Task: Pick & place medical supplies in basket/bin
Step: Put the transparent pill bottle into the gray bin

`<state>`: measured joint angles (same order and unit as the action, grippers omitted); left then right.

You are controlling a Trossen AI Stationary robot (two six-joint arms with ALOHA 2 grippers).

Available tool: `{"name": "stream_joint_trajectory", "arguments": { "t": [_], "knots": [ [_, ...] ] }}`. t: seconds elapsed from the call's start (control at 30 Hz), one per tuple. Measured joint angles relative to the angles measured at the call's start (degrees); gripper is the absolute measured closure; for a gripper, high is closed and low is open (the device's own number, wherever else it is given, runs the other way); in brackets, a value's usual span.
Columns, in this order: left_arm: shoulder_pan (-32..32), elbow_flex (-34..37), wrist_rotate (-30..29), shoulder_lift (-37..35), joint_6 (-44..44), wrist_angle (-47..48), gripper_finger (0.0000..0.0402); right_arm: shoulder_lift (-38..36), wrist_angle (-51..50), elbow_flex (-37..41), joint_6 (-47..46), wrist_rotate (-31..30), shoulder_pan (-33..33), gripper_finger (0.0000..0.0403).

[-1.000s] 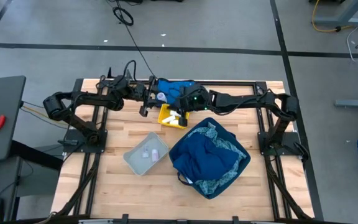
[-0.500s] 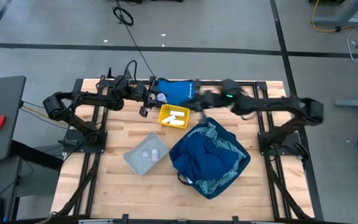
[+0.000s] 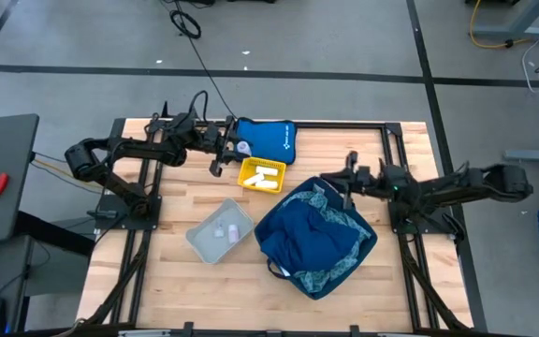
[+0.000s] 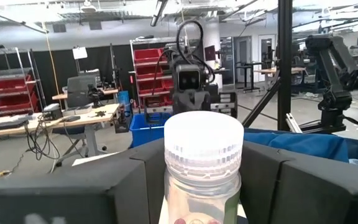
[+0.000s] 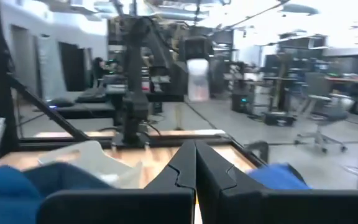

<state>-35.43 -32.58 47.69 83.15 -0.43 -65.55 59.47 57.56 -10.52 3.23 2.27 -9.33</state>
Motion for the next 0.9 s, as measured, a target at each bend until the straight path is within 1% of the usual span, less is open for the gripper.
{"name": "stream_joint_trajectory", "arguments": {
  "t": [0.1,0.17,0.2,0.23,0.37,0.47,0.57,0.7,0.77,0.9],
  "knots": [
    [-0.30,0.00,-0.03,0.01,-0.17,1.11,0.0254,-1.71,5.35,6.87,-0.08,-5.48,2.69,0.0403],
    [-0.32,0.00,-0.22,-0.01,-0.15,1.45,0.0254,-1.84,8.46,10.13,-1.20,-6.70,4.07,0.0403],
    [-0.32,0.00,-0.34,-0.01,-0.15,1.37,0.0254,-1.71,8.74,9.91,-1.45,-6.76,4.60,0.0403],
    [-0.30,0.00,-0.34,-0.01,-0.14,1.18,0.0254,-2.20,7.43,9.81,-1.51,-6.45,5.29,0.0403],
    [-0.32,0.00,-0.66,-0.01,-0.15,1.14,0.0254,-2.67,6.96,10.05,-0.54,-1.71,6.82,0.0403],
    [-0.30,0.00,-0.92,0.01,-0.09,1.35,0.0254,-5.03,6.88,10.05,0.47,0.70,7.03,0.0403],
    [-0.30,0.00,-0.92,0.00,-0.12,1.48,0.0254,-8.58,0.15,10.05,0.76,0.97,7.01,0.0403],
    [-0.30,0.00,-0.94,-0.01,-0.17,1.51,0.0254,-15.27,-8.89,10.05,0.89,-0.18,7.01,0.0403],
    [-0.30,0.00,-1.10,-0.01,-0.20,1.55,0.0254,-19.29,-11.97,10.05,1.04,-0.21,7.09,0.0403],
    [-0.30,0.00,-1.10,0.01,-0.20,1.72,0.0254,-28.29,-21.71,10.05,1.55,-0.56,7.90,0.0403]
  ]
}}
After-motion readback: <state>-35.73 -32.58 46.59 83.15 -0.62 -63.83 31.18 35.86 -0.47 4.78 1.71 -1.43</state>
